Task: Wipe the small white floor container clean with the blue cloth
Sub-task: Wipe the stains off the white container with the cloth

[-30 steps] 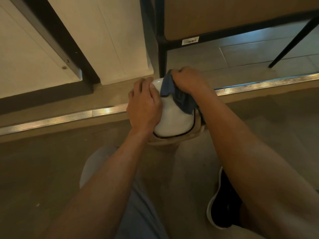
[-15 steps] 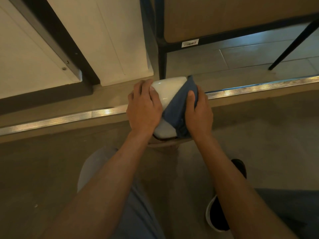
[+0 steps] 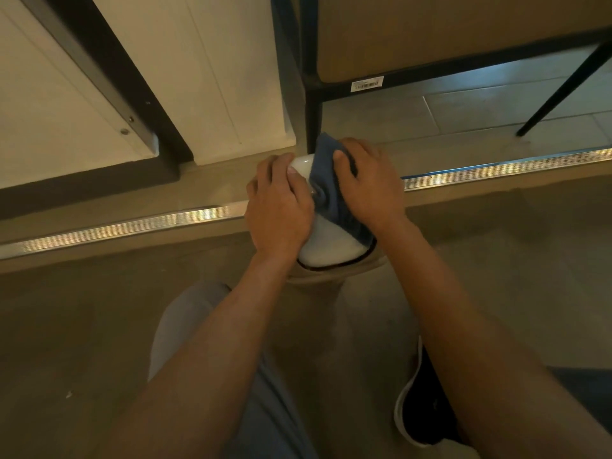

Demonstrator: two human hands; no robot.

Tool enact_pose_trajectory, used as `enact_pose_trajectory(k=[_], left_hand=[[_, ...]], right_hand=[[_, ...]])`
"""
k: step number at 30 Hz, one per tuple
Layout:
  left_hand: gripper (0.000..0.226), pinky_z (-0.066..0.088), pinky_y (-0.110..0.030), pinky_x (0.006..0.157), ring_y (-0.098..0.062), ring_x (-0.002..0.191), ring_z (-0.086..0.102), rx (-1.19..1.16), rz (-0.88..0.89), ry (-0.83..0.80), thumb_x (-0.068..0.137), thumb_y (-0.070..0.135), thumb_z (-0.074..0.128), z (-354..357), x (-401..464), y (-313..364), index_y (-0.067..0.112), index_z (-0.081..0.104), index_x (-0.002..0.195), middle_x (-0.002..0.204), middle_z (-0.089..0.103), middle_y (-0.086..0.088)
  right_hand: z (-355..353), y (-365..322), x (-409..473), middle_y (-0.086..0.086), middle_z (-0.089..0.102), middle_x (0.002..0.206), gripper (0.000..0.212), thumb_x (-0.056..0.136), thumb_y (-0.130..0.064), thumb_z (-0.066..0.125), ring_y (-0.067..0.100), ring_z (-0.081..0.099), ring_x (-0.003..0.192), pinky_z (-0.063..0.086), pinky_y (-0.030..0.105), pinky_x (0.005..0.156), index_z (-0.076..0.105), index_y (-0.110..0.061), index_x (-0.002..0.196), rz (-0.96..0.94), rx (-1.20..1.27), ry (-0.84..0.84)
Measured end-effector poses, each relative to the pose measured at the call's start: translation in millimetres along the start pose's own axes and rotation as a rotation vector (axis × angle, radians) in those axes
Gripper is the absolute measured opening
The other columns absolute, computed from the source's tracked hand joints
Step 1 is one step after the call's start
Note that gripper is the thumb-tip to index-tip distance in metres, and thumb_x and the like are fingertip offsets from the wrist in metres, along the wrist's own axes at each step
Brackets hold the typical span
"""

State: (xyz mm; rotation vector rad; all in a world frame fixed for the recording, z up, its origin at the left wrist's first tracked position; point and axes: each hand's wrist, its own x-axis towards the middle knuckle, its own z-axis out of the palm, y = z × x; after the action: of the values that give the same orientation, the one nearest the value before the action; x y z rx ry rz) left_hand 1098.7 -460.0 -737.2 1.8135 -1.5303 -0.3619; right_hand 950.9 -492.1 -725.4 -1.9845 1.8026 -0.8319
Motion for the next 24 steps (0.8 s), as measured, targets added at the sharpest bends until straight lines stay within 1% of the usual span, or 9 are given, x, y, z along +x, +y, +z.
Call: enact_pose_trajectory(k=[2, 4, 8, 11, 13, 15, 18, 21, 24], left_hand=[[0.038, 0.046, -0.033, 0.086, -0.022, 0.118, 0.052, -0.007, -0.001, -0.003, 0.105, 0.034, 0.034, 1, 0, -1, 0.023, 0.053, 0.136, 0.139, 0.051, 0.0], [0.037, 0.042, -0.031, 0.086, -0.021, 0.119, 0.051, -0.02, -0.001, -0.019, 0.105, 0.034, 0.034, 1, 1, -1, 0.024, 0.053, 0.136, 0.139, 0.051, 0.001], [0.035, 0.039, -0.031, 0.084, -0.023, 0.116, 0.052, 0.003, 0.005, -0.058, 0.104, 0.031, 0.036, -1, 7, 2, 0.023, 0.054, 0.133, 0.133, 0.055, -0.002], [0.032, 0.043, -0.034, 0.082, -0.023, 0.108, 0.055, 0.029, 0.01, -0.138, 0.102, 0.033, 0.036, -5, 22, 5, 0.022, 0.054, 0.127, 0.125, 0.058, -0.003], [0.028, 0.049, -0.038, 0.082, -0.022, 0.098, 0.057, 0.063, 0.012, -0.182, 0.101, 0.036, 0.037, -6, 34, 7, 0.023, 0.053, 0.12, 0.112, 0.058, 0.001], [0.026, 0.048, -0.037, 0.081, -0.021, 0.093, 0.058, 0.092, 0.013, -0.189, 0.102, 0.036, 0.037, -6, 38, 6, 0.023, 0.054, 0.116, 0.104, 0.055, 0.005], [0.03, 0.047, -0.036, 0.085, -0.019, 0.097, 0.057, 0.063, 0.034, -0.17, 0.103, 0.035, 0.037, -6, 33, 1, 0.023, 0.057, 0.121, 0.113, 0.061, 0.0], [0.034, 0.042, -0.032, 0.083, -0.016, 0.098, 0.055, 0.064, 0.036, -0.168, 0.103, 0.035, 0.036, -5, 30, 1, 0.023, 0.058, 0.126, 0.119, 0.061, -0.001], [0.038, 0.042, -0.033, 0.083, -0.022, 0.103, 0.058, 0.07, 0.026, -0.165, 0.102, 0.035, 0.034, -4, 31, 3, 0.023, 0.06, 0.127, 0.123, 0.062, -0.002]], right_hand=[[7, 4, -22, 0.003, 0.053, 0.141, 0.044, 0.105, -0.04, 0.035, 0.018, 0.05, 0.126, 0.04, 0.029, 0.102, 0.051, -0.017, 0.139, -0.002, 0.067, 0.133], [14, 6, -36, 0.001, 0.049, 0.146, 0.046, 0.105, -0.041, 0.034, 0.017, 0.048, 0.13, 0.044, 0.035, 0.105, 0.047, -0.02, 0.143, 0.044, 0.118, 0.22], [13, 7, -32, 0.002, 0.049, 0.145, 0.046, 0.103, -0.041, 0.035, 0.02, 0.051, 0.127, 0.048, 0.043, 0.101, 0.048, -0.019, 0.141, 0.077, 0.122, 0.231], [13, 8, -28, 0.003, 0.05, 0.144, 0.047, 0.102, -0.042, 0.034, 0.021, 0.052, 0.124, 0.049, 0.045, 0.099, 0.049, -0.019, 0.139, 0.083, 0.123, 0.221], [14, 8, -29, 0.004, 0.05, 0.144, 0.047, 0.102, -0.042, 0.034, 0.021, 0.051, 0.125, 0.048, 0.044, 0.1, 0.049, -0.019, 0.14, 0.092, 0.125, 0.214], [16, 6, -32, 0.004, 0.049, 0.145, 0.047, 0.102, -0.041, 0.034, 0.021, 0.05, 0.126, 0.047, 0.04, 0.103, 0.049, -0.018, 0.141, 0.093, 0.107, 0.225], [16, 2, -34, 0.003, 0.048, 0.146, 0.044, 0.104, -0.036, 0.037, 0.02, 0.049, 0.127, 0.042, 0.032, 0.102, 0.048, -0.019, 0.142, 0.085, 0.088, 0.228], [6, -1, -17, 0.005, 0.052, 0.137, 0.039, 0.104, -0.034, 0.036, 0.021, 0.054, 0.115, 0.043, 0.031, 0.093, 0.052, -0.017, 0.134, 0.089, 0.049, 0.142], [-6, -5, 20, 0.006, 0.056, 0.107, 0.033, 0.105, -0.034, 0.033, 0.018, 0.055, 0.09, 0.038, 0.031, 0.079, 0.059, -0.015, 0.108, 0.188, 0.008, -0.095]])
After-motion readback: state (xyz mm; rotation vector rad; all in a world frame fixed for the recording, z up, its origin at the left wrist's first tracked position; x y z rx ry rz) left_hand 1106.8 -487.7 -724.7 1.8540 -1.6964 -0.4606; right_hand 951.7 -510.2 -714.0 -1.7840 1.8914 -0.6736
